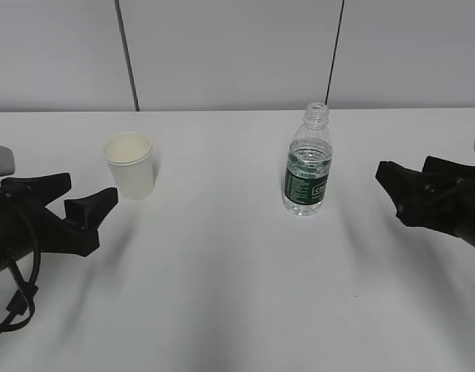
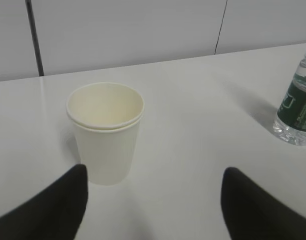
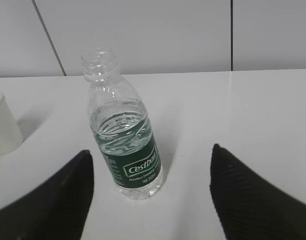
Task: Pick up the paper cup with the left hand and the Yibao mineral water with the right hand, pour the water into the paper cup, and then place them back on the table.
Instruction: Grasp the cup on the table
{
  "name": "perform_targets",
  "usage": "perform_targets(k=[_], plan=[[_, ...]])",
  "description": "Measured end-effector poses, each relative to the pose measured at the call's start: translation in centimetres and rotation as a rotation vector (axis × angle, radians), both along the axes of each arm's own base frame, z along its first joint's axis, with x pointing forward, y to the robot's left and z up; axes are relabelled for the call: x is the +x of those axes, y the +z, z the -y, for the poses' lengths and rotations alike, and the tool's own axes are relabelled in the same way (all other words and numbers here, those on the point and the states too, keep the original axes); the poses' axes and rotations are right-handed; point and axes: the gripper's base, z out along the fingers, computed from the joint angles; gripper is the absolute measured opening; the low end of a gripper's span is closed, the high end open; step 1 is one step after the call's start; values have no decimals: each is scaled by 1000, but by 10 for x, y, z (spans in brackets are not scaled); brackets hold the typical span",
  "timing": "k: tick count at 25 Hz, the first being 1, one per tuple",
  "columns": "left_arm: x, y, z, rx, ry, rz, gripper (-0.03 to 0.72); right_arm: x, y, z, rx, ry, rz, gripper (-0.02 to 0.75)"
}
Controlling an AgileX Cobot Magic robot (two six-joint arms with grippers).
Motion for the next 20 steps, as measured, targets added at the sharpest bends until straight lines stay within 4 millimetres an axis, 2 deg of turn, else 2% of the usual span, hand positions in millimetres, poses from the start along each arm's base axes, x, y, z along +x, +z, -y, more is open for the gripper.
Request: perform_targets(k=[4,6,13,20], plan=[[0,-1,-1,-1,8,-4,599,0,0,0,9,4,0,592],[3,-5,-1,-1,22,-20,620,0,0,-1,5,14,0,599],[20,-29,2,13,36,-84,630,0,1,-2,5,20,8,602],[53,-42,10,4,41,-66,618,0,2,-2,12,22,25,600]])
